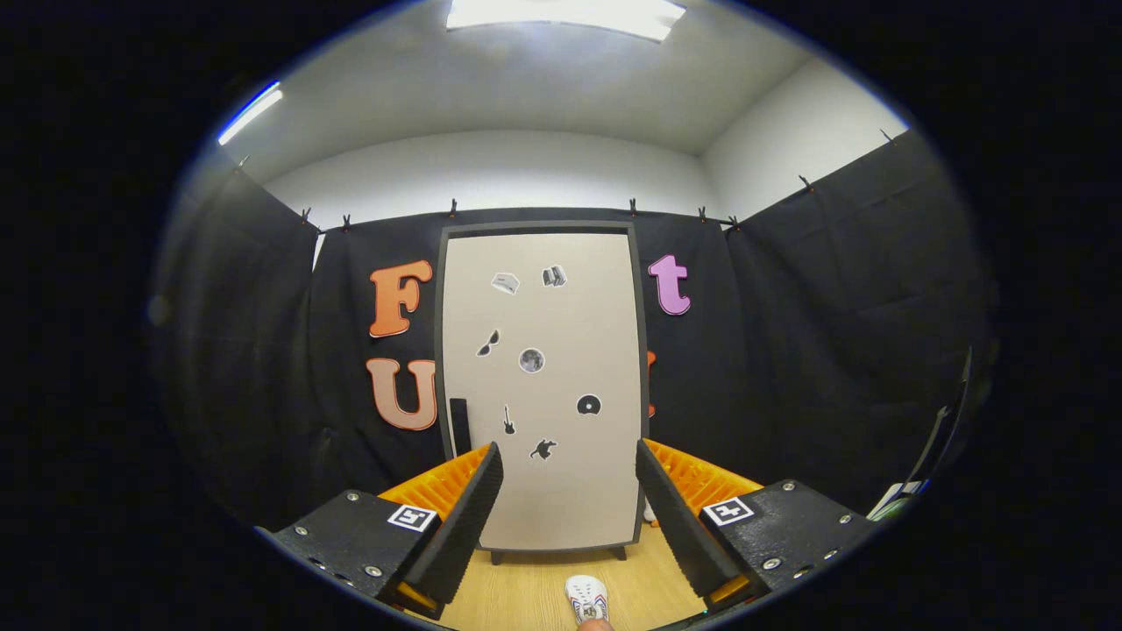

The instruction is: Open the shoe cabinet door, grab the shoes and put them into the shoe cabinet, then close the shoe cabinet door.

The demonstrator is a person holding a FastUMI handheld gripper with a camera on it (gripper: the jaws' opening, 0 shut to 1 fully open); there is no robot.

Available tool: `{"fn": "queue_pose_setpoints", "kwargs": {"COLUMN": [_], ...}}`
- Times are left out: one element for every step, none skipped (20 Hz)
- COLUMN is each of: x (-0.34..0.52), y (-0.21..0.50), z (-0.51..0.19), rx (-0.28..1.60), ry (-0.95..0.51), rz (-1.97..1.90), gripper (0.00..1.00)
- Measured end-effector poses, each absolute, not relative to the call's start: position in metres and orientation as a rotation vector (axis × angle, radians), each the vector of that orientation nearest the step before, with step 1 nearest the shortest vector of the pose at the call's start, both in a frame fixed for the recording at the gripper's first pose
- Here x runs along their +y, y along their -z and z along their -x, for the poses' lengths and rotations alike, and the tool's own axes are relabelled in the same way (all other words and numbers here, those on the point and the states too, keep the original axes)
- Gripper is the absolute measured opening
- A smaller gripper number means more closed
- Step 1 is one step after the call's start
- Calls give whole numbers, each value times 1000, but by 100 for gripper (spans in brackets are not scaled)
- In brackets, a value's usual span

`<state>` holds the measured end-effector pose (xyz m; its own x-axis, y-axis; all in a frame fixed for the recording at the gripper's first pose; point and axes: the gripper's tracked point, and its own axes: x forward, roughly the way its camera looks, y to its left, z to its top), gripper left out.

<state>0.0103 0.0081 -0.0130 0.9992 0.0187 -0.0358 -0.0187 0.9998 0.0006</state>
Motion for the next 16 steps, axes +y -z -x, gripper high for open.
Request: {"fn": "queue_pose_setpoints", "kwargs": {"x": [11,15,17,19,22,25,29,33,36,41,49,57,66,76,86,97], "y": [15,17,18,20,22,26,30,33,36,38,43,50,57,64,72,81], "z": [-13,-17,-19,-22,-26,-29,-33,-38,-42,-48,-56,-67,-77,-89,-101,-112], "rx": [37,39,41,42,45,52,60,66,71,75,81,89,98,104,114,128], "ry": [-21,-23,-24,-25,-24,-24,-24,-26,-29,-32,-36,-42,-47,-54,-61,-74], "rz": [-4,-6,-9,-11,-11,-7,-3,-1,-1,-3,-3,1,7,17,26,28], "gripper": [95,95,95,95,95,95,95,95,95,95,95,95,95,95,95,95]}}
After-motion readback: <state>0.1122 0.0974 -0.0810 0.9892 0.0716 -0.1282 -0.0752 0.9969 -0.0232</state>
